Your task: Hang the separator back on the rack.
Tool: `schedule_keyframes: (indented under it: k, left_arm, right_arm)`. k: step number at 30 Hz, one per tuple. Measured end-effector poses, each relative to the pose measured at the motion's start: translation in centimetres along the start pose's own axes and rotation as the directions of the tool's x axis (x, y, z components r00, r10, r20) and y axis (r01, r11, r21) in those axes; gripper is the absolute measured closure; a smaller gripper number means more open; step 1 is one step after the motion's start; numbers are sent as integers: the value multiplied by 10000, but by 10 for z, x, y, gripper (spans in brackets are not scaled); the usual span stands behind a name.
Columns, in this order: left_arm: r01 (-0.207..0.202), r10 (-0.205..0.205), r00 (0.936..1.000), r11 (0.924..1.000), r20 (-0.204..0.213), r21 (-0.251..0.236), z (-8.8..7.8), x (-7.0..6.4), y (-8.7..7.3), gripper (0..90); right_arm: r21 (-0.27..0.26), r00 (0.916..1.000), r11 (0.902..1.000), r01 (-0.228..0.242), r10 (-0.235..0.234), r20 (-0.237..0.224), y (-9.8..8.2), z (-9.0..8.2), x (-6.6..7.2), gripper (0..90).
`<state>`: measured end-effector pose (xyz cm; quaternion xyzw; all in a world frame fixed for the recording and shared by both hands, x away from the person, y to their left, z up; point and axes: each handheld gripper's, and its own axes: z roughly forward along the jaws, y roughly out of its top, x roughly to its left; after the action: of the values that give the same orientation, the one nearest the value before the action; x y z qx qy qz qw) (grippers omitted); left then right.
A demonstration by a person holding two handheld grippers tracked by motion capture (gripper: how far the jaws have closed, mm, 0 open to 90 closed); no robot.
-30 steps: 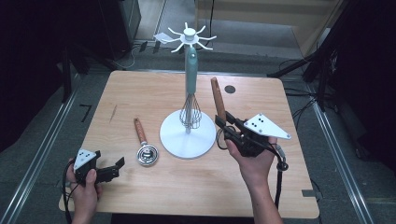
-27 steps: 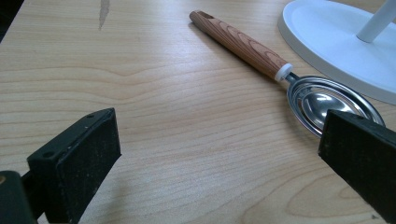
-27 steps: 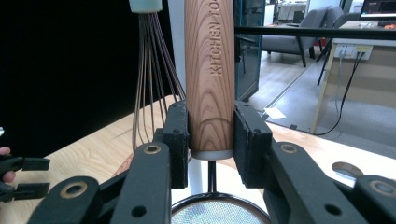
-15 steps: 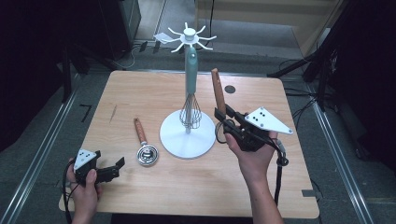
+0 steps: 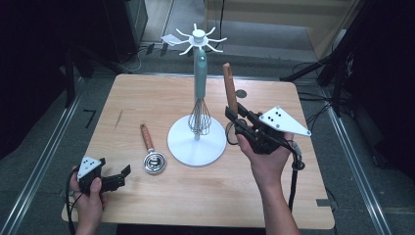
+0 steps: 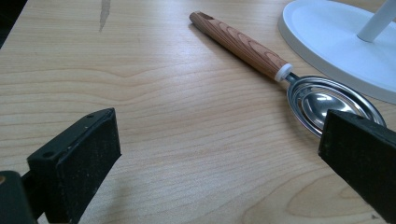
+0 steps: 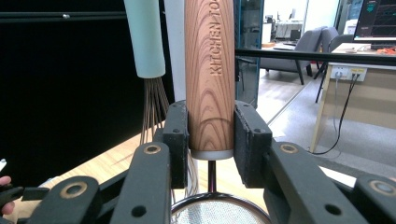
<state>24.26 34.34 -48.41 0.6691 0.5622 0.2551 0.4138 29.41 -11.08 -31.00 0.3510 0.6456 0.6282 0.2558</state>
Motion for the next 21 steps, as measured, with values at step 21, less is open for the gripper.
schedule_keyframes:
  k: [21]
  left_arm:
    - [19, -19, 10000, 10000, 47, -34, 0, 0, 0, 0]
  right_arm:
    - [-696, 9999, 9975, -140, 139, -19, 19, 4, 6, 706]
